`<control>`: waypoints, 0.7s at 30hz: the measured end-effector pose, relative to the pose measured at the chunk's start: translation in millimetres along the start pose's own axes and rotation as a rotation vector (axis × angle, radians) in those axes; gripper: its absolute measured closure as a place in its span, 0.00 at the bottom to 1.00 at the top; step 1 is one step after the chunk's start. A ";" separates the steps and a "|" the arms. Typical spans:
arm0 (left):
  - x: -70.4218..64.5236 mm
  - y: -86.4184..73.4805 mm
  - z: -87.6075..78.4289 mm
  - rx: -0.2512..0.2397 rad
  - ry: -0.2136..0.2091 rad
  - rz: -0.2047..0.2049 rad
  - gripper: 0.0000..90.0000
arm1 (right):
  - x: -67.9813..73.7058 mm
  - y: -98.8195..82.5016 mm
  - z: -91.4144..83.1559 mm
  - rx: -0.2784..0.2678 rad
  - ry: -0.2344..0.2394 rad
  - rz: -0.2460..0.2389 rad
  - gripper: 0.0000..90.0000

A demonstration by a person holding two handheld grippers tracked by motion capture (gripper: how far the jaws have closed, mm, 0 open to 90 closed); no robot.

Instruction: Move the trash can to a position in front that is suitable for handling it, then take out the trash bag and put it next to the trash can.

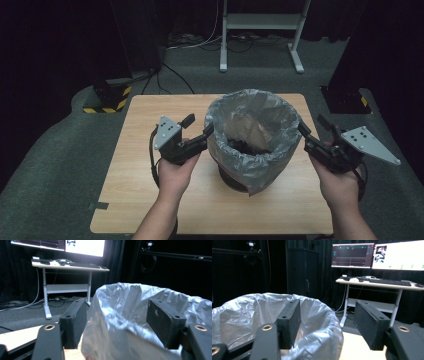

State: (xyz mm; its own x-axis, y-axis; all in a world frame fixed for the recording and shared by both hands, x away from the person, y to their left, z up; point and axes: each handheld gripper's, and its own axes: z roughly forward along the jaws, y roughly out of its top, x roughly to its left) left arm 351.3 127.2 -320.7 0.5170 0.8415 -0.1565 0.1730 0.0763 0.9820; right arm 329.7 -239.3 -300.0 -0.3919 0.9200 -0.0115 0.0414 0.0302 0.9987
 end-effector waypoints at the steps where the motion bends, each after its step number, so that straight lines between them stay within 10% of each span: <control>1: -1.8 0.8 4.7 0.011 0.001 -0.006 0.40 | 2.2 -0.8 3.2 0.008 -0.002 0.001 0.46; 21: 1.4 -4.8 31.5 0.088 0.007 -0.093 0.56 | 4.2 -15.9 31.8 0.163 -0.047 0.066 0.70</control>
State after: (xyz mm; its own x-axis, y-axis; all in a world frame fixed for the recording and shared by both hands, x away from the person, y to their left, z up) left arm 377.6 111.1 -329.0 0.4892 0.8371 -0.2449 0.2930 0.1068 0.9501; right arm 356.6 -223.5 -317.5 -0.3400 0.9392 0.0477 0.2159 0.0286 0.9760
